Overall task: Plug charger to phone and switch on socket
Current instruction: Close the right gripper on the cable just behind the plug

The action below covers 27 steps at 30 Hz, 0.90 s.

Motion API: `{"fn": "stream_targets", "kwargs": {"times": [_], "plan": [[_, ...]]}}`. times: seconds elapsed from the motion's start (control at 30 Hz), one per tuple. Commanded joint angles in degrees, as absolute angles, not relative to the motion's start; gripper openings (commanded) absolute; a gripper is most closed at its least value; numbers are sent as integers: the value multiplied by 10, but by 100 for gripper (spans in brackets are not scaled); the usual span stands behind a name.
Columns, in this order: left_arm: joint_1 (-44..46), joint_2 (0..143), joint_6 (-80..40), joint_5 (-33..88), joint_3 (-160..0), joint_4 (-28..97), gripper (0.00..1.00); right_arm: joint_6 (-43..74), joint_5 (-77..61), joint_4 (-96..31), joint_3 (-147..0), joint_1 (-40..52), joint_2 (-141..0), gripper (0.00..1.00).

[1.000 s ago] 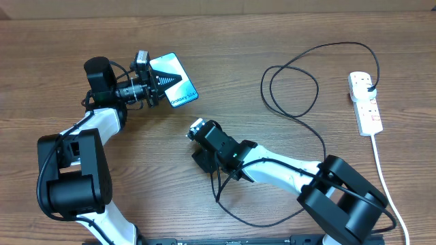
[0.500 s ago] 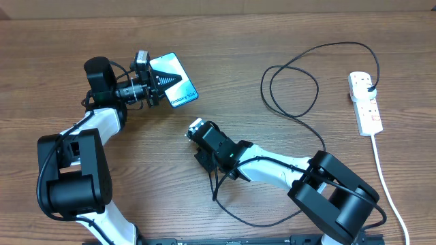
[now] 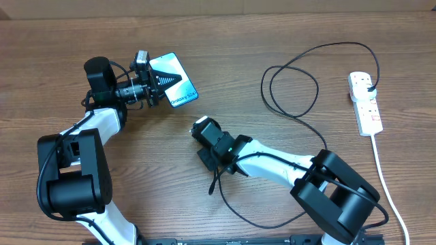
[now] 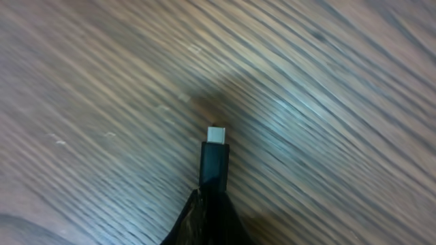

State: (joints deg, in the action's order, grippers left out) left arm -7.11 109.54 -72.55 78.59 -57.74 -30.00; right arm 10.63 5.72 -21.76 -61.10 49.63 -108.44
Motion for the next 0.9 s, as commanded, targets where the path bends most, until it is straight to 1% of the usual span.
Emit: {"fn": "stream_targets", "kwargs": {"times": [0.0, 0.13, 0.37, 0.63, 0.87], "plan": [[-69, 1094, -693, 786, -594, -306, 4, 155, 38, -248, -614, 460, -1061, 4], [-69, 1094, -664, 785, -594, -306, 4, 154, -75, -260, -614, 418, -1011, 4], [-69, 1094, -658, 797, -594, -307, 4, 145, -214, -278, -614, 367, -942, 4], [-66, 1094, -655, 809, -594, -307, 4, 146, -367, -273, -614, 341, -913, 4], [-55, 1094, -652, 806, -594, -307, 4, 150, -437, -251, -614, 336, -913, 4]]}}
